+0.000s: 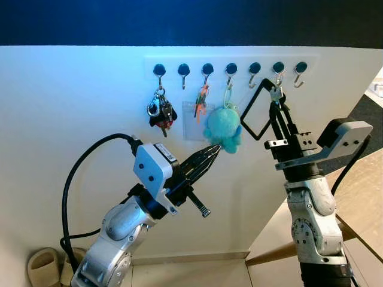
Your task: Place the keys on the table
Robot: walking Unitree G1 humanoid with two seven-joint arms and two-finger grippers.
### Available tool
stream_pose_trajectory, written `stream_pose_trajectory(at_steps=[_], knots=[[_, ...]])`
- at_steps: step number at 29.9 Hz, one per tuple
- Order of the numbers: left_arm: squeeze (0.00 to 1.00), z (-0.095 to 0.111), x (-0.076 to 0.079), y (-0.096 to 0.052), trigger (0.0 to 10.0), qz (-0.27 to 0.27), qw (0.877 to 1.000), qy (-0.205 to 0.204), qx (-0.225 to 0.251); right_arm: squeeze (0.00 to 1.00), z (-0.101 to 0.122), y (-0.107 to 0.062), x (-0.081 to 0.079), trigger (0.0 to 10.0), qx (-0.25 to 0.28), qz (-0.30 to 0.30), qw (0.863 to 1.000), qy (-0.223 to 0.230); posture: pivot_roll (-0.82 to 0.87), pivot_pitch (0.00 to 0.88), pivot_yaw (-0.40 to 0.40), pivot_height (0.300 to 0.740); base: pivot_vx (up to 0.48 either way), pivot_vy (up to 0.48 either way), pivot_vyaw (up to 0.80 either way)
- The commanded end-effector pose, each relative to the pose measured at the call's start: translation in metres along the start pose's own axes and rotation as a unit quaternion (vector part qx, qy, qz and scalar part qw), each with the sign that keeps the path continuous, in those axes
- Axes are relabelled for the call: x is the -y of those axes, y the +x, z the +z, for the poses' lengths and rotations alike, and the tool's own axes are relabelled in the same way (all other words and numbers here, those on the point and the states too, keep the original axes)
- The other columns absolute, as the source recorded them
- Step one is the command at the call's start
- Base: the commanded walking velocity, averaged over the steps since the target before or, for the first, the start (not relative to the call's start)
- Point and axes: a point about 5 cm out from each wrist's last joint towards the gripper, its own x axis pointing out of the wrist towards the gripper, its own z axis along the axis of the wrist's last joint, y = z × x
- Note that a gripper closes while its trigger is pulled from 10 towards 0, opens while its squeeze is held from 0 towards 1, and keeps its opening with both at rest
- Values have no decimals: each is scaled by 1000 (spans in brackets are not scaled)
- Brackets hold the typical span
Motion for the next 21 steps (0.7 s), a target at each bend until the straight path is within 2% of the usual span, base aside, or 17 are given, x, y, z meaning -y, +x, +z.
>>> stream_pose_trajectory(at_steps=[1, 6, 8, 9, 10, 11, 12, 13, 14, 21], knots=[[0, 3, 2, 2, 10000, -8, 1000, 5, 4, 0, -1, -3, 8, 10000, -7, -24, 1000, -12, 7, 74, -27, 740, 0, 0, 0], [0, 3, 2, 2, 10000, -8, 1000, 7, 4, 0, 0, -2, 11, 10000, -5, -35, 999, -18, 8, 72, -28, 740, 0, 0, 0], [0, 3, 2, 2, 10000, -8, 1000, 8, 4, 43, 1, -2, 13, 10000, -4, -38, 999, -20, 8, 71, -28, 740, 0, 0, 0], [0, 3, 2, 3, 10000, -8, 1000, 9, 4, 102, 1, -2, 13, 10000, -3, -40, 999, -21, 8, 71, -28, 740, 0, 0, 0], [0, 3, 2, 3, 10000, -8, 1000, 9, 4, 102, 1, -2, 13, 10000, -3, -40, 999, -21, 8, 71, -28, 740, 0, 0, 0], [0, 4, 2, 3, 10000, -8, 1000, 11, 5, 302, 2, -2, 14, 10000, -2, -42, 999, -21, 8, 71, -27, 740, 0, 0, 0], [0, 4, 1, 3, 10000, -8, 1000, 12, 5, 192, 3, -1, 14, 10000, -1, -45, 999, -21, 7, 72, -27, 740, 0, 0, 0], [0, 4, 1, 3, 10000, -8, 1000, 13, 5, 192, 3, 0, 15, 10000, -1, -48, 999, -20, 7, 72, -26, 740, 0, 0, 0], [0, 4, 1, 3, 10000, -10, 1000, 16, 4, 0, 4, 0, 15, 10000, -2, -49, 999, -18, 7, 72, -26, 740, 0, 0, 0], [0, 5, 2, 4, 10000, -15, 1000, 16, 4, 0, 6, 5, 17, 10000, -7, -53, 999, -5, 6, 74, -25, 740, 0, 0, 0]])
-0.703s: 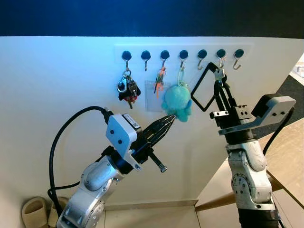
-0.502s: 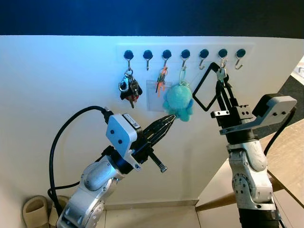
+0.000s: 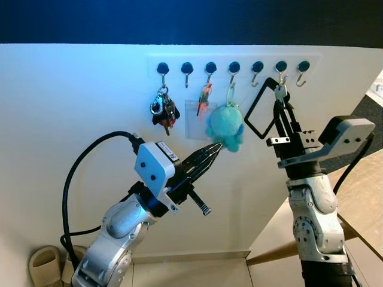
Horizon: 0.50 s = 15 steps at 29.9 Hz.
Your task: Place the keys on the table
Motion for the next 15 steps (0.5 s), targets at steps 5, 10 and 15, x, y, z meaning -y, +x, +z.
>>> stream_pose_trajectory(at_steps=[5, 10, 15], knots=[[0, 3, 3, 2, 10000, -14, 1000, 5, 3, 0, 9, 6, 16, 10000, 5, -40, 999, -2, 7, 75, -25, 740, 0, 0, 0], [0, 3, 4, 2, 10000, -18, 1000, 7, 2, 0, 13, 9, 19, 10000, 11, -40, 999, -5, 7, 75, -25, 740, 0, 0, 0], [0, 3, 4, 2, 10000, -18, 1000, 8, 2, 0, 12, 8, 20, 10000, 9, -42, 999, -7, 7, 76, -24, 740, 0, 0, 0]])
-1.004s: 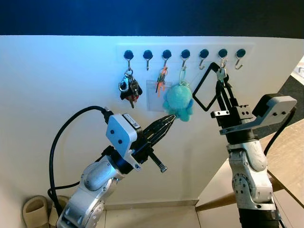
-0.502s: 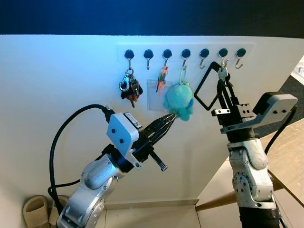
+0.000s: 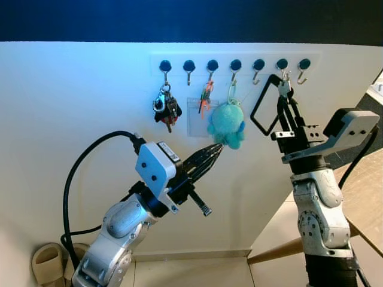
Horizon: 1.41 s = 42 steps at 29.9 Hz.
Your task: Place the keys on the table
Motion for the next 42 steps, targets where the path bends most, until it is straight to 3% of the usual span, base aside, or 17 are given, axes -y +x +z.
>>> stream_pose_trajectory(at_steps=[1, 2, 3, 6, 7, 8, 9, 11, 29, 42], knots=[[0, 3, 4, 2, 10000, -12, 1000, 7, 3, 0, 6, 2, 14, 10000, 10, -37, 999, -4, 7, 77, -25, 740, 0, 0, 0], [0, 3, 4, 2, 10000, -12, 1000, 7, 2, 702, 6, 1, 14, 10000, 8, -37, 999, -3, 7, 78, -25, 740, 0, 0, 0], [0, 3, 4, 2, 10000, -12, 1000, 7, 2, 937, 5, 0, 14, 10000, 7, -38, 999, -3, 7, 79, -25, 740, 0, 0, 0], [0, 3, 4, 2, 10000, -12, 1000, 7, 1, 933, 5, -1, 14, 10000, 5, -38, 999, -3, 7, 80, -25, 740, 0, 0, 0], [0, 3, 4, 2, 10000, -12, 1000, 7, 1, 831, 5, -1, 15, 10000, 1, -40, 999, -4, 8, 79, -24, 740, 0, 0, 0], [0, 3, 4, 2, 10000, -12, 1000, 7, 1, 467, 4, -1, 15, 10000, -1, -42, 999, -6, 8, 78, -24, 740, 0, 0, 0], [0, 3, 4, 2, 10000, -12, 1000, 7, 1, 467, 4, -1, 15, 10000, -1, -42, 999, -6, 8, 78, -24, 740, 0, 0, 0], [0, 3, 4, 2, 10000, -12, 1000, 7, 1, 0, 4, -1, 15, 10000, -3, -43, 999, -8, 8, 78, -23, 740, 0, 0, 0], [0, 3, 3, 3, 10000, -14, 1000, 9, 2, 0, 8, 1, 17, 10000, 9, -45, 999, -11, 6, 76, -24, 740, 0, 0, 0], [0, 5, 4, 4, 10000, -16, 1000, 9, 5, 0, 9, -5, -1, 10000, 29, 11, 1000, -4, 7, 77, -20, 740, 0, 0, 0]])
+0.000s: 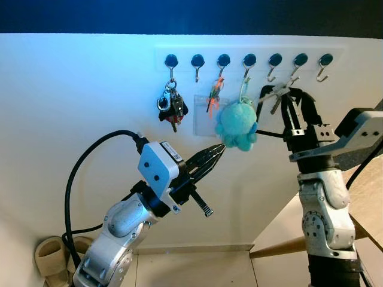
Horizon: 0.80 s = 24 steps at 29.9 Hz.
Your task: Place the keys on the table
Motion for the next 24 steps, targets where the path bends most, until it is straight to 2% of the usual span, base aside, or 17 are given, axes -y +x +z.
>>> stream_pose_trajectory(at_steps=[1, 11, 13, 15, 18, 19, 22, 24], knots=[[0, 5, 2, 2, 10000, -9, 1000, 8, 7, 0, 3, -1, -4, 10000, 11, 10, 1000, 2, 7, 77, -20, 740, 0, 0, 0], [0, 5, 2, 3, 10000, -10, 1000, 8, 6, 0, 3, 0, -6, 10000, 13, 15, 1000, 4, 7, 76, -22, 740, 0, 0, 0], [0, 4, 2, 2, 10000, -10, 1000, 8, 5, 0, 4, -1, -1, 10000, 14, -3, 1000, -17, 7, 77, -23, 740, 0, 0, 0], [0, 4, 2, 2, 10000, -10, 1000, 8, 5, 0, 4, -1, -1, 10000, 14, -3, 1000, -17, 7, 77, -23, 740, 0, 0, 0], [0, 4, 3, 2, 10000, -11, 1000, 7, 5, 0, 15, -1, 20, 10000, 41, -77, 994, -62, 5, 78, -21, 740, 0, 0, 0], [0, 4, 3, 2, 10000, -11, 1000, 7, 5, 0, 15, -1, 20, 10000, 41, -77, 994, -62, 5, 78, -21, 740, 0, 0, 0], [0, 4, 3, 2, 10000, -13, 1000, 5, 6, 0, 23, -3, 40, 10000, 54, -138, 985, -93, 4, 77, -20, 740, 0, 0, 0], [0, 4, 3, 3, 10000, -14, 1000, 5, 6, 0, 24, -3, 43, 10000, 56, -143, 984, -93, 4, 77, -20, 740, 0, 0, 0]])
